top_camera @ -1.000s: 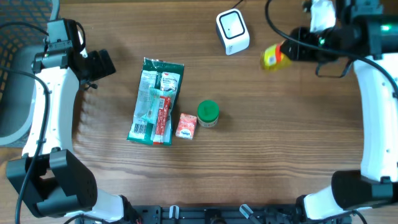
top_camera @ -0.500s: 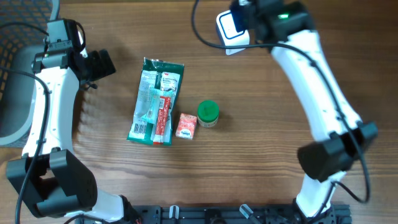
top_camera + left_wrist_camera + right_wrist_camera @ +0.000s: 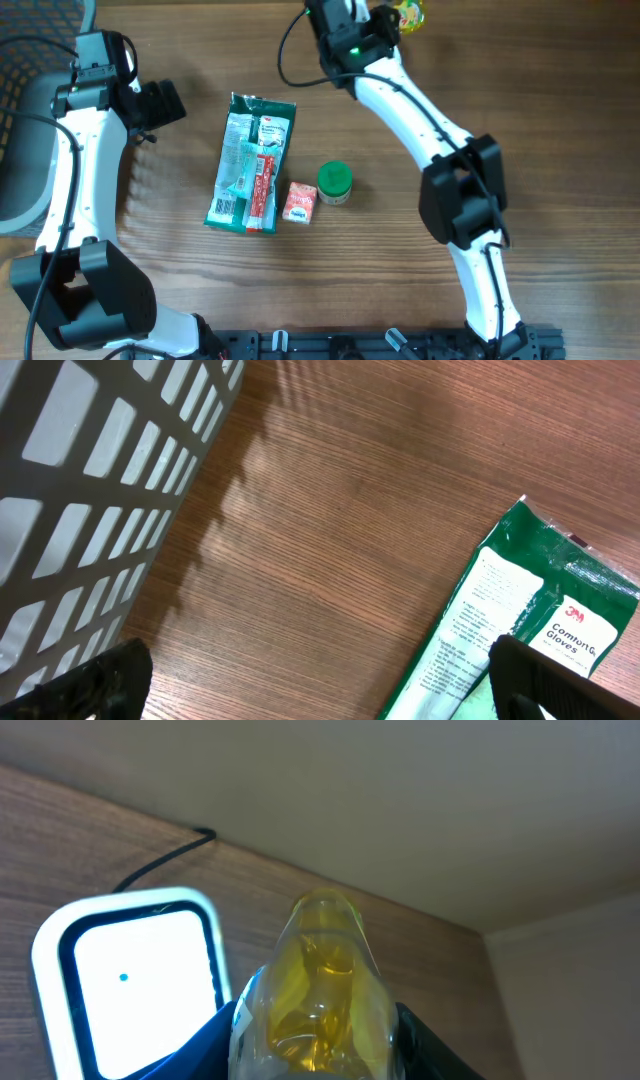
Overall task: Scan the item barcode
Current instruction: 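Carry the bottle to the scanner and hold its label before it, then move the bottle to the right side of the table and set it down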
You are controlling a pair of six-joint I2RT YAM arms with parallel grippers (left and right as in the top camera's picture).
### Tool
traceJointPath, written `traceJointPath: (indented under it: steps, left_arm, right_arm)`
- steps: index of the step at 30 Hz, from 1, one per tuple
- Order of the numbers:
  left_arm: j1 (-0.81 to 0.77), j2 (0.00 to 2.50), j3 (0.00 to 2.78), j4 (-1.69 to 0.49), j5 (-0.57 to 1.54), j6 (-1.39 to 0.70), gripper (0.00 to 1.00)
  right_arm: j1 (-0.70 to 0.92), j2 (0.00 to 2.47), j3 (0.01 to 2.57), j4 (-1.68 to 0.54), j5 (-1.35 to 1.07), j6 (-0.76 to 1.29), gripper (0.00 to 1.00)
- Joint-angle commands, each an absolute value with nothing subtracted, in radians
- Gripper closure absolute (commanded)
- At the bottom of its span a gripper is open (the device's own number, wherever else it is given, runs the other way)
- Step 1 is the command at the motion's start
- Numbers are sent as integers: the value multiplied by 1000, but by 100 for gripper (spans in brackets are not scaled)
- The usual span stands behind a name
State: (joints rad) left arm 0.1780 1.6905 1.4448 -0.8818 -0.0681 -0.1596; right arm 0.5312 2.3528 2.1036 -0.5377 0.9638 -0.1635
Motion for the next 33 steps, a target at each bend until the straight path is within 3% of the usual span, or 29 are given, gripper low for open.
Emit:
traceJointPath:
  steps: [1, 26, 30, 33]
  left_arm:
    - [181, 1689, 1452, -879, -60, -162, 0]
    - [181, 1689, 1452, -879, -60, -162, 0]
    - [181, 1689, 1452, -879, -60, -162, 0]
    - [181, 1689, 1452, -879, -60, -162, 0]
  right_arm:
    - [567, 2376, 2119, -510, 1073, -180, 96]
    - [593, 2439, 2119, -494, 1031, -153, 96]
    - [585, 2405, 2119, -495, 1076, -263, 96]
    - [573, 2313, 2119, -567, 1107, -230, 96]
